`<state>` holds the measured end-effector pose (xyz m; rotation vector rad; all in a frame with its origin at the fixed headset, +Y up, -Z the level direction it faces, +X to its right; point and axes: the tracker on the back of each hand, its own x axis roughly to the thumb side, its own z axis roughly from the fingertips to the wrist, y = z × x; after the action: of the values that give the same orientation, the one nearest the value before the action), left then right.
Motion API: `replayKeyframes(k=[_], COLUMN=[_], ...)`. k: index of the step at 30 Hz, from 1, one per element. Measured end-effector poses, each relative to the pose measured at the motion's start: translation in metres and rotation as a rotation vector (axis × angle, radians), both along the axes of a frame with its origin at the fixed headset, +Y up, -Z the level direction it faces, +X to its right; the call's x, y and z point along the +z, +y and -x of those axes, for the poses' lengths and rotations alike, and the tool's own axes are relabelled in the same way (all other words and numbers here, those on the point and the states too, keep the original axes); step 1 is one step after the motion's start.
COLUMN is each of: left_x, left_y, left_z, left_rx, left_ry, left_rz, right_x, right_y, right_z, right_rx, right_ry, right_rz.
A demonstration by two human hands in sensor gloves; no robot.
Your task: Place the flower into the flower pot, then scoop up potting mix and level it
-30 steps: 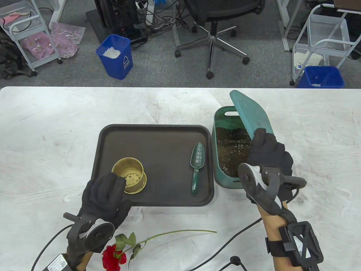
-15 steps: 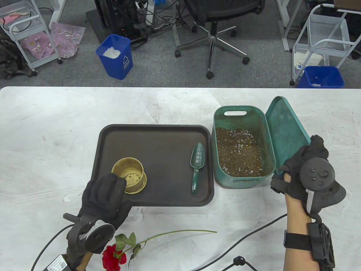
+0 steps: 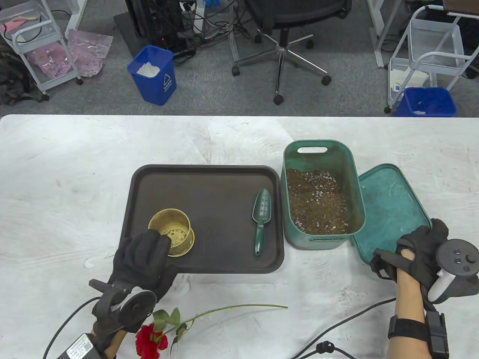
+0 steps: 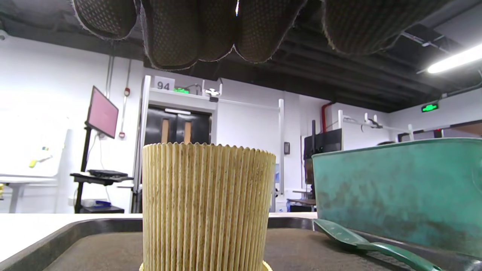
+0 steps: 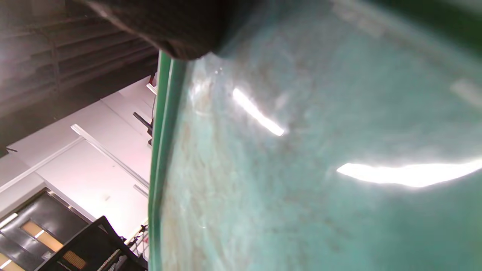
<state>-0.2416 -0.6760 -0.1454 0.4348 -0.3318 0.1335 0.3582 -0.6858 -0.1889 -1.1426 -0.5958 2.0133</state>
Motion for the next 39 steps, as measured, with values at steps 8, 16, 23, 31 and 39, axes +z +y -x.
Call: replayKeyframes(k=[8,16,23,31,39], left_x=[-0.001,0.001,0.002,0.001,-0.001], left_y=[0.000,0.001,0.001,0.002,0.002], left_z=[0.002,0.000,0.000,0.003,0.006], left_rx=[0.004,-0.004,-0.004,0.002,0.006], left_ry=[0.007,-0.009,-0.010,0.007,0.023], left_rz=[0.005,-0.006,-0.009,-0.012,0.000], right_x=[0.005,0.011,-0.007,-0.002,0.044], right_y=[-0.023,-0.029,0.024,0.130,0.112], right_z=[-0.013,-0.013,0.026,0.141,0.282], right_rx=[0.046,0.164,0.317,0.633,0.944], right_ry=[-0.015,-0.005,0.174,0.568,1.217], right_rz=[0.150,0.227,0.073,-0.317,-0.417])
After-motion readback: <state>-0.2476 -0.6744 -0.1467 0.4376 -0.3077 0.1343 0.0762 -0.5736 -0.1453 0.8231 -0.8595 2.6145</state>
